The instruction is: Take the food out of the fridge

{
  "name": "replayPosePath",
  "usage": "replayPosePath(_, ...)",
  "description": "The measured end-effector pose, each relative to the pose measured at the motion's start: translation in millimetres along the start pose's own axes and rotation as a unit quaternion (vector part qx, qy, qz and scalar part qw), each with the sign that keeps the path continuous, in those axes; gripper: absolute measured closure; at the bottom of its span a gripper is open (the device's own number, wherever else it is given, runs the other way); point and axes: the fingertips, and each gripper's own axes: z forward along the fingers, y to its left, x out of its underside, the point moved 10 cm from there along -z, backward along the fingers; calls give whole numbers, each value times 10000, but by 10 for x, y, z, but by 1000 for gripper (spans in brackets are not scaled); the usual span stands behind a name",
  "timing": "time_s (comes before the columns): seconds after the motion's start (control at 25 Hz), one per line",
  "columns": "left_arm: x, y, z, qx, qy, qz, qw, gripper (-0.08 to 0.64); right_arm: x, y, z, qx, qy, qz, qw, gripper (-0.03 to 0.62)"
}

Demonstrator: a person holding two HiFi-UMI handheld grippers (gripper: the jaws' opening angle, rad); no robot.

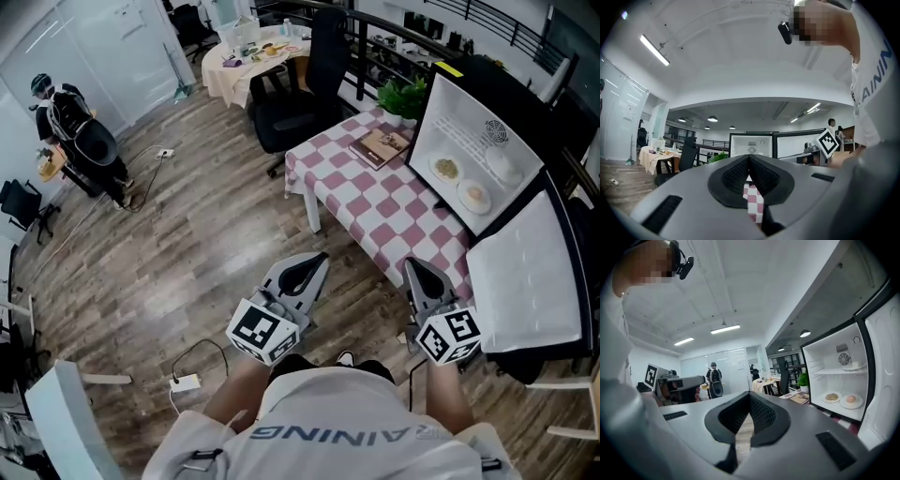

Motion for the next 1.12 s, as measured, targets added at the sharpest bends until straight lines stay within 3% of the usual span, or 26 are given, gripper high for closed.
replayPosePath(0.16,8,63,273,-37,133,74,9999,551,-13,-290,155,-90,-39,77,9999,574)
replayPosePath(0.52,174,381,1008,239,300,53,9993,551,-34,-910,433,389,-61,261,9989,573)
replayPosePath(0.8,280,773,1654,898,329,-37,9954,551,-90,-1218,597,1090,-95,297,9935,573)
replayPosePath(1.12,342,1699,2412,1541,589,-18,9863,551,-284,-1484,1444,1744,-32,429,9837,574)
